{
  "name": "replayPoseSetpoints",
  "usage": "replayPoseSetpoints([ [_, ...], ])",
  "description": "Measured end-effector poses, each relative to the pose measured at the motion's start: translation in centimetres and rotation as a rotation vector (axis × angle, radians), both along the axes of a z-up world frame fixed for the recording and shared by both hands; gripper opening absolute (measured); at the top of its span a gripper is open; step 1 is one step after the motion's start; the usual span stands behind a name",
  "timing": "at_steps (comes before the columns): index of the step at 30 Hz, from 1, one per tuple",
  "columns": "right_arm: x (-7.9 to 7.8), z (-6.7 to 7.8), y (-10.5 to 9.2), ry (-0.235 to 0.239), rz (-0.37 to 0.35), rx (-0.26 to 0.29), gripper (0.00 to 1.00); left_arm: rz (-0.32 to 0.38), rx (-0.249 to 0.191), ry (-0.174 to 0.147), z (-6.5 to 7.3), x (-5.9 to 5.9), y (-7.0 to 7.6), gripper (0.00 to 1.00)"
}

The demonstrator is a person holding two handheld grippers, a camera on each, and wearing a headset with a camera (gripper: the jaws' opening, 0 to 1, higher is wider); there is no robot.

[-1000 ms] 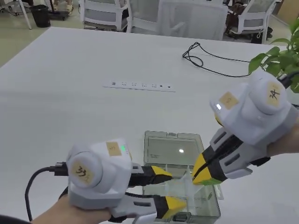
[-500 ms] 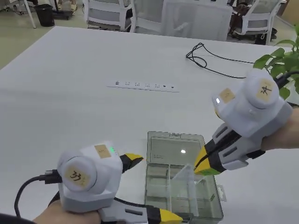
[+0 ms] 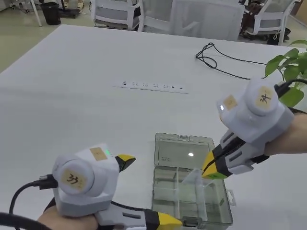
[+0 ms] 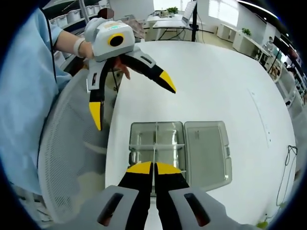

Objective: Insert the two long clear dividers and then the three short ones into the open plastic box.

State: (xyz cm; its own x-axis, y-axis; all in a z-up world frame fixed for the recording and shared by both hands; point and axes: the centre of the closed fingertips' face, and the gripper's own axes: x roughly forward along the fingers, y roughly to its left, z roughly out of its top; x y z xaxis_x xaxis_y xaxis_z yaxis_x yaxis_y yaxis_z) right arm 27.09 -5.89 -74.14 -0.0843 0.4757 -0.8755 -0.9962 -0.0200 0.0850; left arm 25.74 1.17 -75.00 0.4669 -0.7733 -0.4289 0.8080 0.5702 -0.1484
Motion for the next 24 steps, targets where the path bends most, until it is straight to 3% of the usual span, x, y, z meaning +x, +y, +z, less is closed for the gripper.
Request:
replayPoseSetpoints([
  [24,0.4,-1.8,-0.2,0.004,-0.007,-0.005,0.02,0.005,-0.003,0.02,-0.4,-0.3,0.2,0.99],
])
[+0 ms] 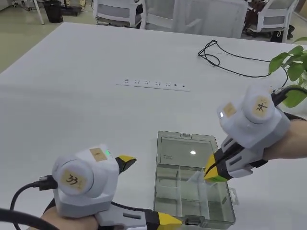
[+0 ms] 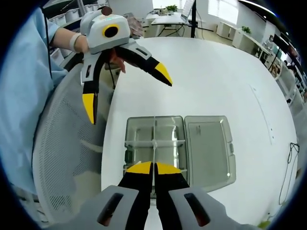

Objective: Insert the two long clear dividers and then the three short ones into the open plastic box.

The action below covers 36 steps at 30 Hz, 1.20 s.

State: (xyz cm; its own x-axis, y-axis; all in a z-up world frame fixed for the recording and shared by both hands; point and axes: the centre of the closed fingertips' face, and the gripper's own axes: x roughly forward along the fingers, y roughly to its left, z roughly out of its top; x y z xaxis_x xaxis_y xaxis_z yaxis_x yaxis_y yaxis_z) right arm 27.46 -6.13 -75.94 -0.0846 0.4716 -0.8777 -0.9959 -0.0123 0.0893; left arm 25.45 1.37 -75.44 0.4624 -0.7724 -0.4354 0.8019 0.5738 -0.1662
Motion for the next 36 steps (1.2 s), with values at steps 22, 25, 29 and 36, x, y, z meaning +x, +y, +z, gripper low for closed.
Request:
replayPoseSetpoints([
  [22,-0.3,-0.5,1.1,-0.021,0.027,-0.005,0.02,-0.008,-0.002,0.01,-0.2,-0.4,-0.1,0.96],
  [25,-0.5,-0.7,1.2,-0.022,0.03,-0.007,0.02,-0.011,-0.001,0.013,-0.3,-0.4,-0.1,0.96],
  [29,-0.5,-0.7,1.4,-0.021,0.029,-0.005,0.02,-0.011,-0.001,0.01,-0.2,-0.4,-0.1,0.96],
  [36,-0.5,-1.2,1.7,-0.023,0.037,-0.025,0.02,-0.012,0.001,0.013,-0.3,-0.4,-0.1,0.96],
])
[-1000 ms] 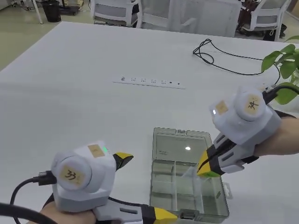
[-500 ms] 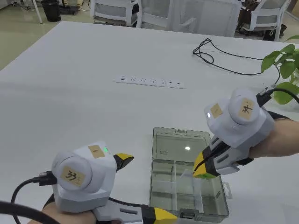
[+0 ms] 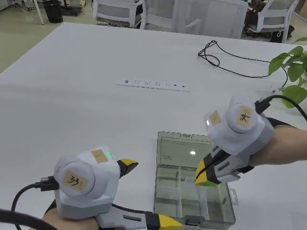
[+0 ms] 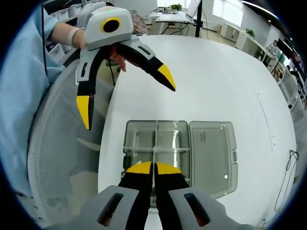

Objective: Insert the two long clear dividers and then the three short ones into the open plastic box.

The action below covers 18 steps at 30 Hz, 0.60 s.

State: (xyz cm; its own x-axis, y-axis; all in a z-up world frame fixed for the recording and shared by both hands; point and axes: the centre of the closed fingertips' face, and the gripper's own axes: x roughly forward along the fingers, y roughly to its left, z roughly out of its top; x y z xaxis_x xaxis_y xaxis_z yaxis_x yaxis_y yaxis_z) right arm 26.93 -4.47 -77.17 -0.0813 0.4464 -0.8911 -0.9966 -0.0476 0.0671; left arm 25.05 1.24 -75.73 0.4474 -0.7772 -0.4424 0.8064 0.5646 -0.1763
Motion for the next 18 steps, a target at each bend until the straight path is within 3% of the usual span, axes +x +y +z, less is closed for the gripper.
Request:
replayPoseSetpoints([
  [18,0.0,-3.1,0.1,-0.001,0.015,-0.096,0.02,-0.001,0.001,-0.001,0.1,0.0,0.1,0.96],
])
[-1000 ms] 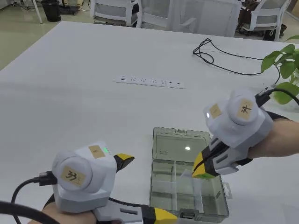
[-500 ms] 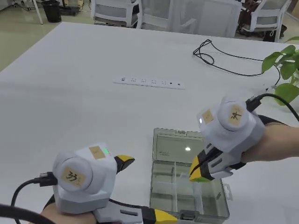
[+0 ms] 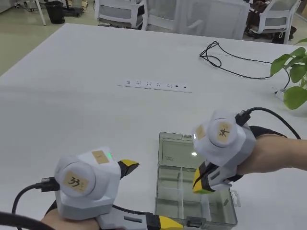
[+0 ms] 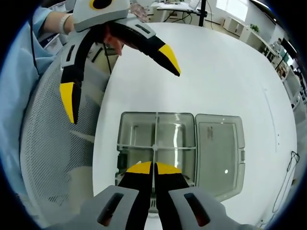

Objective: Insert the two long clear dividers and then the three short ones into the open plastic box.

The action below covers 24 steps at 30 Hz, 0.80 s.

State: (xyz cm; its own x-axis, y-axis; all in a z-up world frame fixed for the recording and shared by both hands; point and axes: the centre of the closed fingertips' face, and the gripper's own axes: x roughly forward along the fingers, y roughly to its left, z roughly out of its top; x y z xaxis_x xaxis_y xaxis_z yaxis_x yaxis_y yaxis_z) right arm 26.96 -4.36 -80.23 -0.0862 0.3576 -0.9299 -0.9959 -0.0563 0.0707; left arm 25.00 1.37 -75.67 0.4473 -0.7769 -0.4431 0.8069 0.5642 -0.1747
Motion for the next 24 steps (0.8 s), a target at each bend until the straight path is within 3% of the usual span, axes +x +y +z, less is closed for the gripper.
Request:
replayPoseSetpoints([
  [16,-0.1,-1.3,-0.1,-0.012,0.006,-0.036,0.01,0.0,-0.004,-0.002,0.1,0.0,-0.1,0.95],
  [24,-0.1,-1.2,-0.1,-0.013,0.005,-0.036,0.01,-0.006,-0.009,-0.004,0.2,0.0,-0.4,0.95],
])
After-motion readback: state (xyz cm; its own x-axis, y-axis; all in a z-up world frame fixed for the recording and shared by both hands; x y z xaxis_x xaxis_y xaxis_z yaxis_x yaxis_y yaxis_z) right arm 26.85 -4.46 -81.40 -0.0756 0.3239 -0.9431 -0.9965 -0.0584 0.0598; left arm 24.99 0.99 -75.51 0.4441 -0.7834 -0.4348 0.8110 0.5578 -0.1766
